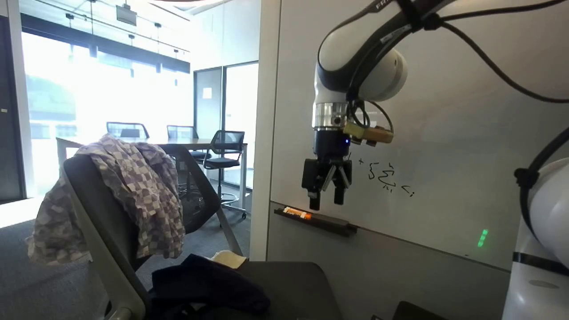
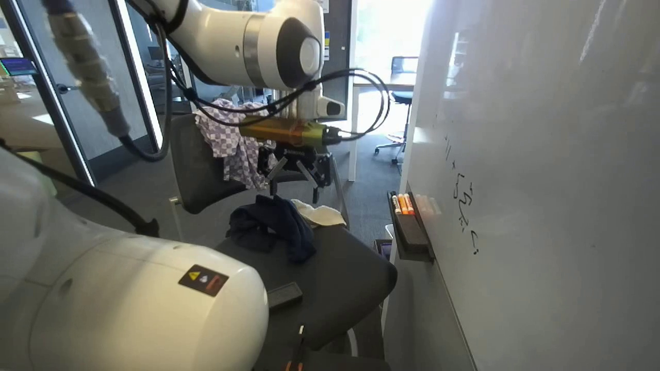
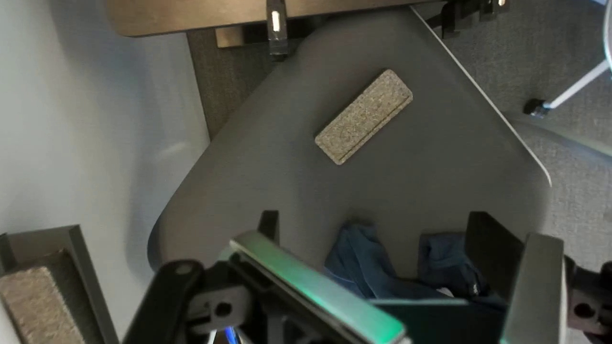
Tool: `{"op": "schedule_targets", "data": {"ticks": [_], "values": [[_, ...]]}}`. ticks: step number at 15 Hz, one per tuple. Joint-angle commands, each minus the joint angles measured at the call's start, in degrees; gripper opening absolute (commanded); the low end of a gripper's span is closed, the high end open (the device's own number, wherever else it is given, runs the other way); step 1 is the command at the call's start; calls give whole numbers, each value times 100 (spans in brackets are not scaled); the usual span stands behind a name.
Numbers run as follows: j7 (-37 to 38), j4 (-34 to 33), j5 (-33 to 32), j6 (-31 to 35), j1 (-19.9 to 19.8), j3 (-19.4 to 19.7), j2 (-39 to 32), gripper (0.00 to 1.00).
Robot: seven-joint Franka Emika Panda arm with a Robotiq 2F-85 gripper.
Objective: Erase the writings on the white board using the eraser
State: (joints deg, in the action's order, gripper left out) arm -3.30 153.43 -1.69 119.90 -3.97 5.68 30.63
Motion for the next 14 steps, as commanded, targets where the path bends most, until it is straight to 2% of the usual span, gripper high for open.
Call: {"op": "schedule_targets", "data": {"ticks": [1, 2, 4, 5, 7, 9, 11, 14], "values": [[160, 1033, 225, 1539, -137, 117, 100, 100], [187, 557, 108, 1992, -166, 100, -777, 100], [477, 760, -68, 2805, -316, -25, -1347, 100], [575, 760, -75, 2904, -329, -50, -1601, 100], [829, 748, -242, 3508, -374, -149, -2313, 100], [1434, 739, -683, 3762, -505, -235, -3014, 100], [1989, 728, -1089, 3750, -434, -132, -3615, 100], [1982, 712, -729, 3873, -115, -79, -4412, 100]]}}
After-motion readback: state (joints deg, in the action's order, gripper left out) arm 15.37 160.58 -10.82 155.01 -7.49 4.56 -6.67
